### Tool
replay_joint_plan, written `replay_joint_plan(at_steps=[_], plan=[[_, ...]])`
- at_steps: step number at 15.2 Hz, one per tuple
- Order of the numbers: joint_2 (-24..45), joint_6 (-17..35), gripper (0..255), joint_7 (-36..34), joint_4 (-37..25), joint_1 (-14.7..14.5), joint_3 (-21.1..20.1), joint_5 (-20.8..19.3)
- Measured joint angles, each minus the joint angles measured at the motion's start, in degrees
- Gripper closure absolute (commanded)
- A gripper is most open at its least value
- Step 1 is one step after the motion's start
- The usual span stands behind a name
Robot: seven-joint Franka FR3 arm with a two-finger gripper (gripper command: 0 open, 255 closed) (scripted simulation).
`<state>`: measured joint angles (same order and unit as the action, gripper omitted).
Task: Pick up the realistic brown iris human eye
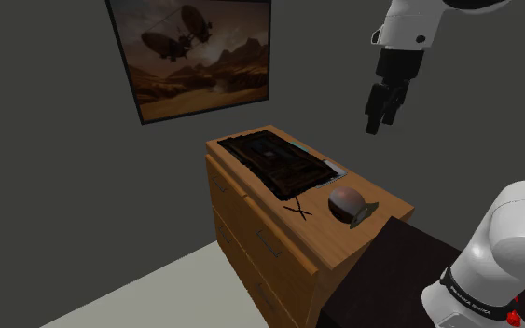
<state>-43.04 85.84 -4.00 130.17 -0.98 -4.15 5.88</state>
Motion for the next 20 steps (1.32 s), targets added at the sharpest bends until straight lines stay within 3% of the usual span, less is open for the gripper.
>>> replay_joint_plan(at_steps=[3, 10, 20], plan=[[-1.5, 1.3, 0, 2.2, 2.8, -0.3, 0.8, -0.9], [-8.0, 10.0, 0, 14.4, 17.7, -1.4, 5.2, -6.8], [-10.3, 26.2, 0, 33.1, 34.3, 1.0, 15.7, -19.6]])
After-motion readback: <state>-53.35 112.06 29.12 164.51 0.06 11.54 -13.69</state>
